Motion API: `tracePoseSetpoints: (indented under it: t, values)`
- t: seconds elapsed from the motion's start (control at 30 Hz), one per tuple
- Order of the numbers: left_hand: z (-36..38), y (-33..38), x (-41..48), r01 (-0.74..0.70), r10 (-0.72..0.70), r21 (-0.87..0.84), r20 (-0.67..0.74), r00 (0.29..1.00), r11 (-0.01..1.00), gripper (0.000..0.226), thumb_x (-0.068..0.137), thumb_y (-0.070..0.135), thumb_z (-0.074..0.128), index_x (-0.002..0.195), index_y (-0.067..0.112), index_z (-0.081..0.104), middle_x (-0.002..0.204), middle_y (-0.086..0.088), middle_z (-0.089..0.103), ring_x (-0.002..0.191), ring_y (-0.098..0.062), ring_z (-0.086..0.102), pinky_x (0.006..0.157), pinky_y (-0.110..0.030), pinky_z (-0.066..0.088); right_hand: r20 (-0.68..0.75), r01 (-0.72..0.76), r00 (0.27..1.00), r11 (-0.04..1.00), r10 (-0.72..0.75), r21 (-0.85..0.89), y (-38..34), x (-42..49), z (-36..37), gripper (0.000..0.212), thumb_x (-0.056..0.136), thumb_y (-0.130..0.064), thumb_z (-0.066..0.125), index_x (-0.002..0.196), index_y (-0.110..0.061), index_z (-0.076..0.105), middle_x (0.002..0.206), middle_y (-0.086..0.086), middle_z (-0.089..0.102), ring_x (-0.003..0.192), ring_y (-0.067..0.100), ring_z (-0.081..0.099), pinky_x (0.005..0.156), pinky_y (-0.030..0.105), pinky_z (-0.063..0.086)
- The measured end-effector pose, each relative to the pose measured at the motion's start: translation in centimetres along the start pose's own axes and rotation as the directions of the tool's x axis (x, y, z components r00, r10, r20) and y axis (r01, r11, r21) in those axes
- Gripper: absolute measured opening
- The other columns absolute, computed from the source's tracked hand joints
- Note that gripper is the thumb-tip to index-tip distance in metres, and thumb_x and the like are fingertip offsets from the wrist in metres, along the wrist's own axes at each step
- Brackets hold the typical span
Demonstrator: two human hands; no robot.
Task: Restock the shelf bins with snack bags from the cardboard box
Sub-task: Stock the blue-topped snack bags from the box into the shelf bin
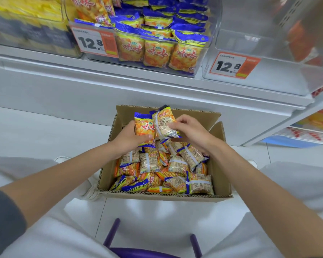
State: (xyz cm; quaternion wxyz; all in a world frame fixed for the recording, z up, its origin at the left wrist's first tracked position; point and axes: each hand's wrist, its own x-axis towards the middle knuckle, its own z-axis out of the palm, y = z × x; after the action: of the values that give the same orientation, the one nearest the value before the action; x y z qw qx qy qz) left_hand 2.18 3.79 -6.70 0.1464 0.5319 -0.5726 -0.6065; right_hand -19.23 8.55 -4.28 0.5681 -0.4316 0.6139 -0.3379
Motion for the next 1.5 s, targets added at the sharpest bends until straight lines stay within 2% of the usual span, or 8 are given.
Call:
tracePoseSetpoints:
  t: [0.23,0.43,0.57,0.93,1.1,1.17,1.33,1.5]
  values:
    - [0.4,2.8,-0.4,0.037,-0.026,-0.307,0.04,0.999,0.951,0.038,0.093,0.014,0.044,0.131,0.014,0.045,0.116,-0.013,0.063,0.102,-0.023,0.063,0.089,-0.048,0.055,-0.089,0.139,0.987,0.989,-0.135,0.039,-1.3,0.0,2.7,0.009,0.091,-0.022,0.066,0.089,-0.018,0.058,0.089,-0.003,0.065,0.076,0.007,0.061,0.075,0.026,0.05]
    - [0.3,3.8,-0.9,0.048,0.023,-0.387,0.176,0.984,0.921,0.044,0.088,0.051,0.055,0.125,0.027,0.055,0.119,-0.004,0.068,0.108,-0.02,0.067,0.089,-0.045,0.056,-0.211,0.14,0.966,0.988,-0.152,-0.071,-1.8,1.3,2.4,0.051,0.087,-0.034,0.07,0.128,-0.014,0.048,0.112,0.004,0.061,0.102,0.017,0.062,0.077,0.02,0.051]
    - [-0.1,4.2,-0.5,0.024,0.051,-0.423,0.167,0.985,0.906,0.052,0.084,0.041,0.064,0.131,0.025,0.051,0.123,-0.006,0.066,0.109,-0.021,0.066,0.083,-0.041,0.057,-0.01,0.099,0.995,0.995,-0.099,0.011,-2.5,1.4,1.7,0.058,0.088,-0.033,0.068,0.139,-0.017,0.045,0.123,-0.001,0.062,0.1,0.005,0.065,0.073,0.017,0.052]
    - [-4.2,13.7,-2.2,-0.414,0.408,0.156,0.072,0.91,0.897,0.033,0.098,0.05,0.042,0.122,0.029,0.052,0.112,0.009,0.065,0.1,-0.005,0.064,0.082,-0.018,0.051,0.101,0.122,0.984,0.971,-0.145,0.204,-12.7,0.6,-0.3,0.078,0.067,-0.033,0.08,0.133,-0.011,0.046,0.121,0.009,0.067,0.109,0.023,0.066,0.094,0.034,0.053]
    - [-8.4,18.7,-1.5,-0.437,0.465,0.217,-0.104,0.879,0.873,0.063,0.096,0.066,0.02,0.094,0.019,0.062,0.093,-0.003,0.067,0.091,-0.022,0.064,0.089,-0.033,0.048,-0.101,0.265,0.957,0.962,-0.271,-0.072,-19.2,1.9,-0.1,0.101,0.057,-0.042,0.091,0.139,-0.017,0.037,0.119,0.004,0.065,0.1,0.017,0.069,0.087,0.038,0.057]
    - [-9.7,20.1,0.0,-0.469,0.521,0.23,-0.299,0.8,0.853,0.066,0.092,0.069,0.014,0.083,0.017,0.055,0.086,-0.019,0.063,0.085,-0.032,0.06,0.092,-0.051,0.046,-0.16,0.358,0.909,0.918,-0.385,-0.173,-21.2,3.2,0.3,0.085,0.064,-0.035,0.089,0.132,-0.017,0.042,0.113,0.0,0.067,0.096,0.01,0.069,0.078,0.027,0.058]
    - [-14.7,21.0,5.0,-0.361,0.827,0.744,-0.504,0.249,0.563,0.041,0.098,0.033,0.029,0.083,0.011,0.059,0.079,-0.005,0.053,0.079,-0.028,0.049,0.071,-0.045,0.039,-0.381,0.485,0.766,0.854,-0.518,-0.186,-24.0,9.6,-0.1,0.06,0.072,-0.024,0.085,0.118,-0.015,0.048,0.1,-0.007,0.066,0.081,0.0,0.065,0.062,0.016,0.052]
    - [-17.8,20.4,10.2,-0.252,0.947,0.922,-0.245,0.206,0.293,0.023,0.087,0.026,0.045,0.092,0.016,0.066,0.096,-0.007,0.06,0.089,-0.031,0.052,0.071,-0.042,0.043,-0.534,0.411,0.687,0.869,-0.494,-0.275,-26.5,17.5,-1.3,0.066,0.065,-0.048,0.085,0.115,-0.015,0.058,0.102,-0.002,0.069,0.083,0.01,0.066,0.07,0.018,0.053]
